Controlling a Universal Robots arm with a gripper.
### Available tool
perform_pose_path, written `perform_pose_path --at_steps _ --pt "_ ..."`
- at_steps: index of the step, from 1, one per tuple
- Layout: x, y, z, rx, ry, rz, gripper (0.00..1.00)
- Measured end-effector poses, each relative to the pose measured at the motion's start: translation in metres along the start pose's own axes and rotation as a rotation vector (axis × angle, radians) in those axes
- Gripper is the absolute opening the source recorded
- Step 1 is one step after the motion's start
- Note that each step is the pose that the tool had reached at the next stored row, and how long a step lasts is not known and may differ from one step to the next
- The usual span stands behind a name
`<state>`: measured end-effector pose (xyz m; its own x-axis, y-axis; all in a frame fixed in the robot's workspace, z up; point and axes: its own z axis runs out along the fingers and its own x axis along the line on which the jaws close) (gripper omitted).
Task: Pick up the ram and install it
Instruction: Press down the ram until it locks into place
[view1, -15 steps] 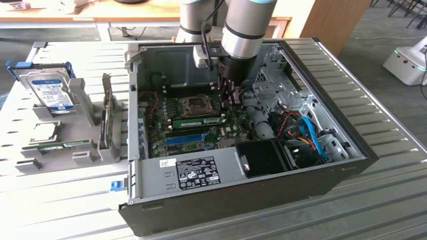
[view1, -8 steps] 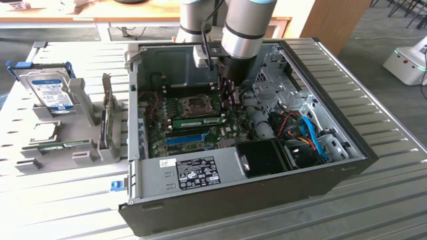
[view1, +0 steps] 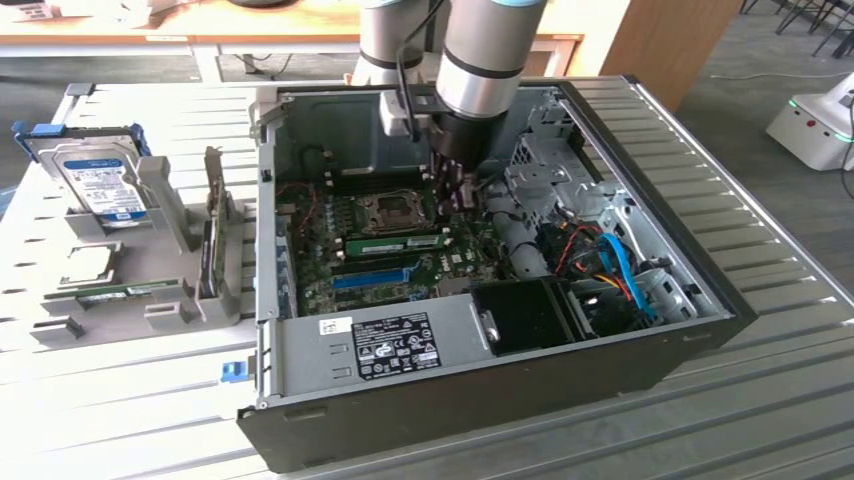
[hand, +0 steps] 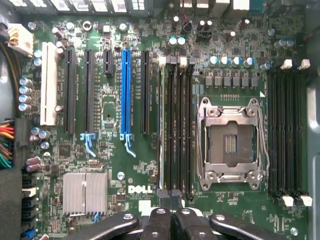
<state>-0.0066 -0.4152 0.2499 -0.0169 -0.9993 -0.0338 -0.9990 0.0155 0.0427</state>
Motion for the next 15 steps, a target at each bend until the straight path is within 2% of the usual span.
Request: perform_pose_path --at_steps 15 --pt "0.001 0.0344 0.0015 0.0 -0.0001 0.0 0.11"
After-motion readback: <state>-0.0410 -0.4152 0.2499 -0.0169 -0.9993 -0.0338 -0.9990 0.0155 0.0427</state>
